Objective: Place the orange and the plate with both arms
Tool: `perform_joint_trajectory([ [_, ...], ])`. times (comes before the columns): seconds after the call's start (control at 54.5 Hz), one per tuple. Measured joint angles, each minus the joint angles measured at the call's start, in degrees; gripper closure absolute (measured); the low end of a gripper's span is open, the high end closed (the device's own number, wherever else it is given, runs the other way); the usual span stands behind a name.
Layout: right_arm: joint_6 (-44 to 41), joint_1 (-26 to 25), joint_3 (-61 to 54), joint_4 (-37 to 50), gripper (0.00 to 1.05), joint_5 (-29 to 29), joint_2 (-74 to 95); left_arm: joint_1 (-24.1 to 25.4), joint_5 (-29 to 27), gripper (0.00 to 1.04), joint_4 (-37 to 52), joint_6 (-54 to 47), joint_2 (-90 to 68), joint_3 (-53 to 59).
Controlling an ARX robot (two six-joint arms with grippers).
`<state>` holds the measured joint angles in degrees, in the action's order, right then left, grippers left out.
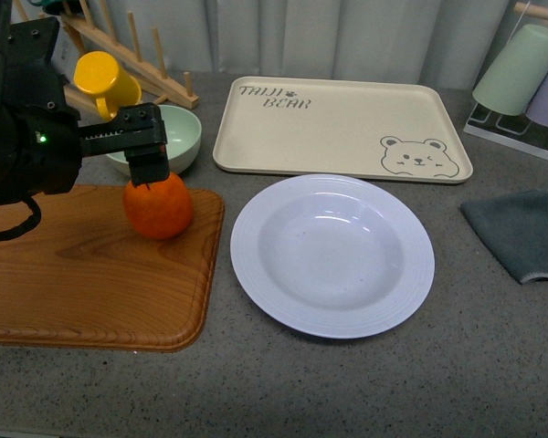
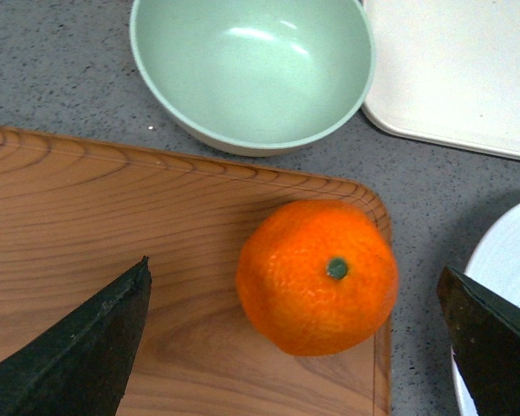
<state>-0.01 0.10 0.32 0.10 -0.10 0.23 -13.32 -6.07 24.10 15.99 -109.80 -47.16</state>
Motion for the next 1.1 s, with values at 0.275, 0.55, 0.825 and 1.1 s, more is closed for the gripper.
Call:
perform_joint_trajectory([
  [0.275,0.00,0.00,0.00,0.00,0.09,0.00,0.00,-1.29,3.17,0.06,-3.89,0.17,-5.05,-5.33],
  [0.55,0.00,0.00,0.00,0.00,0.09,0.00,0.00,-0.68,2.86,0.06,-5.35,0.66,-9.40,-8.50],
  [0.825,0.00,0.00,0.00,0.00,0.09,0.00,0.00,-0.20,2.82,0.06,-5.88,0.63,-11.28,-9.60],
  [1.1,0.00,0.00,0.00,0.00,0.09,0.00,0.00,-0.17,3.50,0.35,-6.08,0.74,-11.37,-10.05],
])
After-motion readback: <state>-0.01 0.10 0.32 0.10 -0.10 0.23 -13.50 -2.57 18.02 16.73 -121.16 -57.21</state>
